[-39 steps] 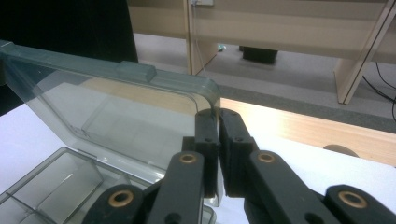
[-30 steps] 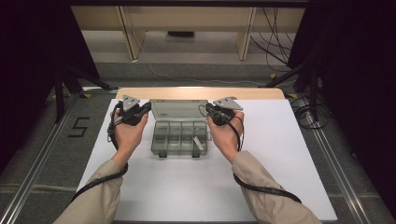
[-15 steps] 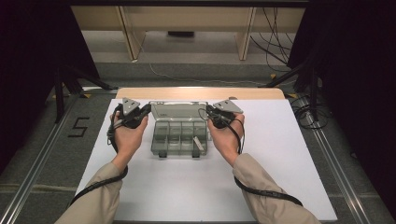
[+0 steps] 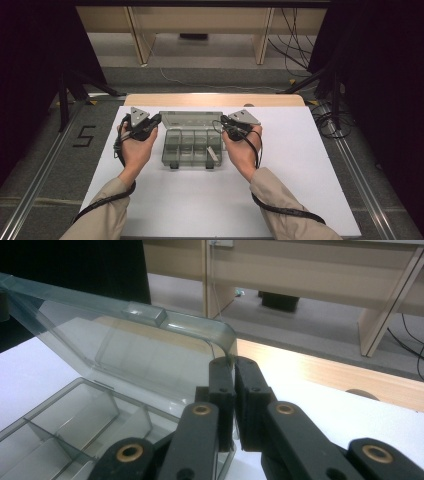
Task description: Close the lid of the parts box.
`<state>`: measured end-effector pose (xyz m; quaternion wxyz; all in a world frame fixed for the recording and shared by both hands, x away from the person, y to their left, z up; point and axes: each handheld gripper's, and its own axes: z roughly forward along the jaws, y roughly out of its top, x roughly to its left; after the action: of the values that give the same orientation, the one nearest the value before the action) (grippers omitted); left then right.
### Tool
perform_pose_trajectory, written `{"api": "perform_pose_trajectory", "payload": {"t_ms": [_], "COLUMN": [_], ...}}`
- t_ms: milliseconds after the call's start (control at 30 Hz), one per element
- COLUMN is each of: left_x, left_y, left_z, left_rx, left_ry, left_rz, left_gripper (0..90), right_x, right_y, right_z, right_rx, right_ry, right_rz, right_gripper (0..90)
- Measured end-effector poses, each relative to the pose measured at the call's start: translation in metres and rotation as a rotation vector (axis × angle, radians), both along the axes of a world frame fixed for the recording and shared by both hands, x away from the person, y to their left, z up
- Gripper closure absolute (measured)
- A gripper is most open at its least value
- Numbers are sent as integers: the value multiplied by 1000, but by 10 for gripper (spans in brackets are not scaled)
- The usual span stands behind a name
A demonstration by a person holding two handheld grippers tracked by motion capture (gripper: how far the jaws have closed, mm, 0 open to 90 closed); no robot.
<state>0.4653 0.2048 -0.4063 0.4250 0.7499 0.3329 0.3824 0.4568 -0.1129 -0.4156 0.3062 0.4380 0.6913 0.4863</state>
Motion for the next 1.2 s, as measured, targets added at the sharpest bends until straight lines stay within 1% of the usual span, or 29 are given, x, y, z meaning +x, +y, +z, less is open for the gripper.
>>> {"api": "perform_pose_trajectory", "payload": {"t_ms": [33,100,133,233,267,300,433,467,500,667,700,800,867,900,933,1000,1033,1067,1100,1133,1167,1200], "left_x": [0,-1,-2,-3,-4,-5,-7,-8,-9,-11,-12,-13,-14,-15,-15,-17,-18,-18,-19,-19,-20,-20], "left_y": [0,0,0,0,0,0,0,0,0,0,1,1,1,1,1,2,2,2,1,1,2,2], "left_z": [0,-1,-1,-1,-2,-2,-3,-3,-4,-5,-5,-6,-7,-7,-8,-8,-9,-9,-10,-10,-10,-11], "left_rx": [0,-3,-2,-2,-4,0,3,0,-5,-4,-2,-3,2,-7,-4,2,-1,0,-9,-6,-3,0], "left_ry": [0,-1,0,2,1,2,4,3,1,2,4,3,7,4,6,6,4,5,4,5,4,5], "left_rz": [-2,-2,-2,-8,-7,-10,-14,-13,-13,-24,-26,-29,-36,-36,-36,-42,-39,-41,-45,-46,-46,-48], "left_gripper": [875,875,874,875,875,874,874,874,873,872,871,871,870,870,869,869,869,869,869,868,868,868], "right_x": [-1,-3,-3,-5,-6,-6,-10,-10,-11,-13,-14,-15,-16,-17,-17,-19,-19,-20,-21,-22,-22,-22], "right_y": [-1,-1,-1,-2,-2,-1,-2,-2,-2,-3,-3,-3,-3,-3,-4,-4,-4,-3,-4,-5,-5,-4], "right_z": [0,0,-1,-1,-2,-2,-3,-3,-4,-5,-5,-6,-6,-7,-7,-8,-8,-9,-9,-9,-9,-9], "right_rx": [-11,-8,-5,-11,-12,-4,-7,-9,-7,-13,-14,-15,-20,-12,-25,-19,-15,-10,-9,-19,-15,-14], "right_ry": [0,8,1,2,-7,-1,9,1,4,-10,-1,-10,-4,5,-10,-3,-11,-3,-4,3,-4,0], "right_rz": [-3,0,0,9,9,14,14,15,16,22,28,21,22,23,21,26,28,30,29,33,39,39], "right_gripper": [872,872,872,872,872,873,873,873,874,875,875,875,876,876,876,877,878,879,879,880,880,880]}}
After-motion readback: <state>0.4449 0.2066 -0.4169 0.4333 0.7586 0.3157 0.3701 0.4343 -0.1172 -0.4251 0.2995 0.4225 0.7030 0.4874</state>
